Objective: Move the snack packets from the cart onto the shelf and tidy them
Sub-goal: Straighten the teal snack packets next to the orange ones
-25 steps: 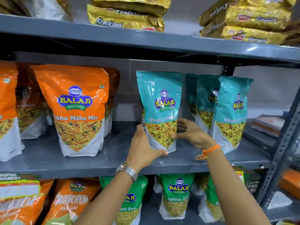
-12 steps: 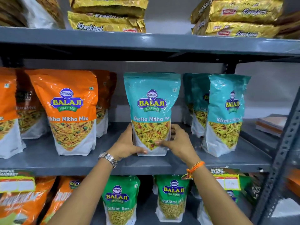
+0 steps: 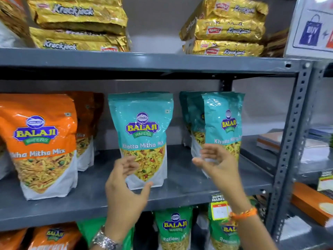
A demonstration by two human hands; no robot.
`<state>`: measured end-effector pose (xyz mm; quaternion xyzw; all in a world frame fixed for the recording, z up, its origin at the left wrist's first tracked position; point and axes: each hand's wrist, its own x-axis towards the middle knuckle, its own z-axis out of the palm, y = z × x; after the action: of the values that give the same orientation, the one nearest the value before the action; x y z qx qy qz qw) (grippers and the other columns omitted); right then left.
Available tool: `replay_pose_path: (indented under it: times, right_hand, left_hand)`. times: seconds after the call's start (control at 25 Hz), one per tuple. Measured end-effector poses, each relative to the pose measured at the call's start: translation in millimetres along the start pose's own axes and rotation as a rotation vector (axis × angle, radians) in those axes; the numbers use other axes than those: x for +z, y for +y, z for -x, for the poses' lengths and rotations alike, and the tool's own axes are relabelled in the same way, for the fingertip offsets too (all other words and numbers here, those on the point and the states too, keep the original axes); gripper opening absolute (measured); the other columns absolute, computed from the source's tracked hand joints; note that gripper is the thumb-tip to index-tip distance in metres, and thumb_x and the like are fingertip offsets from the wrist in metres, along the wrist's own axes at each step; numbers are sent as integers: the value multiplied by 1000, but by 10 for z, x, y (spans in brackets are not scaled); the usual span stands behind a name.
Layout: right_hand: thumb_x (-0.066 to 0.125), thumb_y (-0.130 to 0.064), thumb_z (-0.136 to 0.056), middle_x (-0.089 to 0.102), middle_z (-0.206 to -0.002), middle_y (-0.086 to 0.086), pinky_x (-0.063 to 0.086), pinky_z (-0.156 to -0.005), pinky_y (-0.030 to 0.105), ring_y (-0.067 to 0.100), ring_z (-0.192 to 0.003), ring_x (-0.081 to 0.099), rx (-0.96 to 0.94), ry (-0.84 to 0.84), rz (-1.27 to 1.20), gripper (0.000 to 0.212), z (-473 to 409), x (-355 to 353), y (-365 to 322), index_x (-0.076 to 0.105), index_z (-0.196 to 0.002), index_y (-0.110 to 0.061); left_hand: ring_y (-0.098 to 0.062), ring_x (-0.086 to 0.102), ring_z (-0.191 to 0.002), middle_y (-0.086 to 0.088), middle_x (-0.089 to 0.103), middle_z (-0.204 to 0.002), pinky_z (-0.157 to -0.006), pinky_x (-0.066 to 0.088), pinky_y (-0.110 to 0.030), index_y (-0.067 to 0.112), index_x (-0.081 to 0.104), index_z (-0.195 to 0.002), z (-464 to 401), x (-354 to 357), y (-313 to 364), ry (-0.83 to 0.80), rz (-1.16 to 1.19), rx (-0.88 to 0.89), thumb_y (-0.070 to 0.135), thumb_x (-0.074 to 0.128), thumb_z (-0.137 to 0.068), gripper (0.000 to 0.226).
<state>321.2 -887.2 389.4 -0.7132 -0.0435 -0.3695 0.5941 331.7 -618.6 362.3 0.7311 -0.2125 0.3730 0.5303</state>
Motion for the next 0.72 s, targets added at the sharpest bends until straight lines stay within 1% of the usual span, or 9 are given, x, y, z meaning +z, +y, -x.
replay_pose_path:
  times: [0.12, 0.2, 0.28, 0.32, 0.4, 0.44, 0.52, 0.6, 0.72]
  right_hand:
    - [97, -18, -65, 70, -90, -2, 54, -70, 14, -4, -71, 64, -73, 346, -41, 45, -284, -607, 14, 69, -99, -26]
    - [96, -25, -66, 66, -108, 0, 52, -81, 20, 0, -90, 62, -22, 421, 30, 62, -522, -790, 145, 64, -118, -17]
    - [93, -20, -71, 56, -129, 4, 50, -97, 30, 14, -117, 55, 112, 342, 38, 81, -730, -898, 325, 52, -139, -7]
    - [90, -14, -75, 54, -135, 6, 52, -98, 31, 19, -124, 53, 184, 259, 9, 83, -813, -942, 421, 47, -145, -3]
    - [86, -8, -77, 60, -136, 14, 59, -84, 21, 24, -118, 60, 262, 57, -66, 78, -894, -1043, 579, 48, -144, 5]
    - [89, -15, -72, 65, -135, 17, 60, -77, 19, 24, -111, 66, 289, -23, -106, 81, -898, -1074, 628, 51, -141, 7]
    - [93, -31, -60, 71, -129, 15, 62, -84, 28, 25, -113, 70, 354, -134, -183, 94, -873, -1115, 656, 55, -138, 3]
    - [89, -26, -61, 73, -127, 13, 60, -91, 34, 27, -118, 71, 378, -156, -178, 88, -853, -1141, 640, 56, -138, 1]
    - [95, -32, -49, 77, -122, 14, 64, -79, 27, 13, -96, 79, 333, -51, -94, 75, -788, -1104, 625, 69, -116, -9]
  left_hand:
    - [-5, 65, -106, 17, 63, -113, -95, 53, -21, 29, 53, -119, 75, 481, 334, -175, 16, 32, 27, 89, -64, 66]
    - [-10, 60, -119, 7, 57, -129, -105, 50, -27, 21, 46, -135, 15, 865, 481, -356, -1, -34, 34, 91, -64, 85]
    - [-15, 55, -128, 0, 51, -140, -108, 48, -31, 16, 36, -145, -82, 1254, 542, -488, -52, -83, 43, 91, -62, 103]
    - [-18, 55, -128, -2, 52, -141, -106, 49, -34, 14, 35, -144, -129, 1433, 555, -530, -80, -85, 45, 91, -61, 105]
    - [-24, 58, -124, -6, 54, -136, -100, 52, -36, 10, 39, -139, -187, 1743, 599, -589, -97, -78, 47, 92, -59, 103]
    - [-25, 59, -122, -7, 54, -133, -97, 53, -36, 8, 39, -137, -207, 1864, 619, -603, -88, -83, 49, 93, -57, 104]
    - [-24, 60, -116, -7, 55, -131, -93, 55, -35, 8, 37, -131, -243, 2037, 629, -588, -84, -103, 55, 94, -49, 110]
    - [-24, 62, -111, -5, 58, -126, -89, 57, -35, 10, 36, -125, -296, 2144, 586, -562, -92, -86, 55, 94, -48, 107]
    - [-25, 65, -112, -4, 60, -125, -92, 58, -39, 14, 33, -123, -418, 2229, 441, -646, -52, -127, 43, 95, -58, 94]
